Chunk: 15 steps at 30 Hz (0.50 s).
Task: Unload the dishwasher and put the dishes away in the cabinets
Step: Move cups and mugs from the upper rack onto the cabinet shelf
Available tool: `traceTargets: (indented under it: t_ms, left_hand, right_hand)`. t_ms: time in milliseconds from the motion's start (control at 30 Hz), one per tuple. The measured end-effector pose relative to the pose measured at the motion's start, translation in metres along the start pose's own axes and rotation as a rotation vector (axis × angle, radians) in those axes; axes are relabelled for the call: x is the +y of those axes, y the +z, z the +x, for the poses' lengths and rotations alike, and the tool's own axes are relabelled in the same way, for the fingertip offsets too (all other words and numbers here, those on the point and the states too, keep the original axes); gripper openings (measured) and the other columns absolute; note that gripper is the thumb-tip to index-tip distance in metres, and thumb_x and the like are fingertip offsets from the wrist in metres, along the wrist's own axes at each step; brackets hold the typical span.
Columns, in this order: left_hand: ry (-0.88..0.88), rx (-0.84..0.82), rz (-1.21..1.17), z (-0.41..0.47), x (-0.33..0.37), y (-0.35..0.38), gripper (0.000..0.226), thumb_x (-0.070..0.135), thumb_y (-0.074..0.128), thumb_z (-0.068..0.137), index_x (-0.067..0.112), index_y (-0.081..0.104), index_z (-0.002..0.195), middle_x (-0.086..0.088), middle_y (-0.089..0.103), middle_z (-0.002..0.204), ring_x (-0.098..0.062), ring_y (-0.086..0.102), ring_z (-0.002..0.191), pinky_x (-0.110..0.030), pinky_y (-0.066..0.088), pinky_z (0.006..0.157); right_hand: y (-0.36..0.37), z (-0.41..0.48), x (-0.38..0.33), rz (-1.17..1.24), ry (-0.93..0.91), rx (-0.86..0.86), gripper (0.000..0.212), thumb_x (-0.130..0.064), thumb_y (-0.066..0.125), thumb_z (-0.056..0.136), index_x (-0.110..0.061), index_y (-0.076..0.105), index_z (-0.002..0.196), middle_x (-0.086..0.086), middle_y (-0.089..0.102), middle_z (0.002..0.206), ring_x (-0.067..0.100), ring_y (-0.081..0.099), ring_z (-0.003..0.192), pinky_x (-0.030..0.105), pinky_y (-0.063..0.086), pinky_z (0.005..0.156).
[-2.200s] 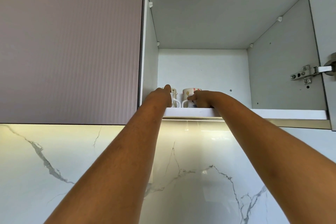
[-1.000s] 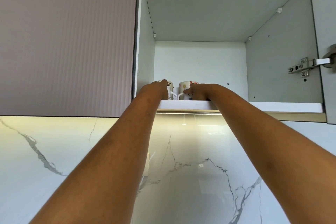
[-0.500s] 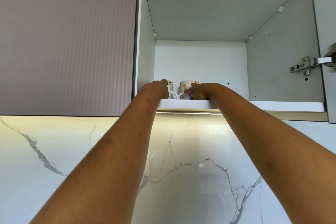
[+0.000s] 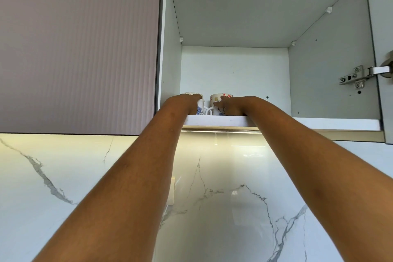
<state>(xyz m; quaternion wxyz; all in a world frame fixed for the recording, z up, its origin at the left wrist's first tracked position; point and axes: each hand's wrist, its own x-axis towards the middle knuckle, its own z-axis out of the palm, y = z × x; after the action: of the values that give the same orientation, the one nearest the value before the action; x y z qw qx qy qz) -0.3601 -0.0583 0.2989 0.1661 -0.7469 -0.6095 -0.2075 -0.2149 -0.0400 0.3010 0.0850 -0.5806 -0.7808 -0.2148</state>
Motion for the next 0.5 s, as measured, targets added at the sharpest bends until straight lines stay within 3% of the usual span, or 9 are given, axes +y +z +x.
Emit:
traceTargets:
  t_ms: [67, 167, 367, 500]
  left_hand:
    - [0.011, 0.003, 0.019, 0.003, -0.002, 0.001, 0.051, 0.008, 0.047, 0.094, 0.01, 0.034, 0.143, -0.012, 0.037, 0.147, -0.026, 0.045, 0.117, -0.029, 0.036, 0.092]
    - [0.012, -0.001, 0.045, 0.006, -0.005, 0.005, 0.058, 0.012, 0.047, 0.095, 0.019, 0.024, 0.148, -0.007, 0.028, 0.153, -0.026, 0.034, 0.136, -0.034, 0.032, 0.106]
    - [0.009, -0.026, 0.063, 0.01, -0.008, 0.008, 0.057, 0.011, 0.047, 0.093, 0.021, 0.027, 0.145, -0.007, 0.03, 0.152, -0.028, 0.036, 0.135, -0.038, 0.034, 0.107]
    - [-0.014, 0.001, 0.04, 0.013, -0.009, 0.009, 0.066, 0.006, 0.042, 0.096, 0.022, 0.01, 0.151, -0.006, 0.014, 0.158, -0.027, 0.022, 0.143, -0.037, 0.025, 0.112]
  right_hand:
    - [-0.001, -0.001, 0.0, 0.007, 0.0, 0.0, 0.054, -0.022, 0.042, 0.099, -0.011, 0.023, 0.149, 0.017, 0.02, 0.154, 0.032, 0.022, 0.142, 0.04, 0.023, 0.114]
    - [-0.001, -0.002, 0.0, 0.006, -0.006, 0.023, 0.05, -0.021, 0.042, 0.099, -0.009, 0.03, 0.146, 0.015, 0.029, 0.149, 0.03, 0.031, 0.137, 0.038, 0.028, 0.111]
    - [-0.001, -0.001, 0.001, 0.033, -0.005, 0.02, 0.049, -0.021, 0.041, 0.1, -0.009, 0.03, 0.146, 0.014, 0.033, 0.147, 0.023, 0.038, 0.126, 0.041, 0.029, 0.111]
    - [-0.002, -0.003, -0.001, 0.031, 0.016, 0.01, 0.051, -0.022, 0.04, 0.1, -0.01, 0.027, 0.148, 0.015, 0.026, 0.152, 0.031, 0.028, 0.139, 0.041, 0.026, 0.113]
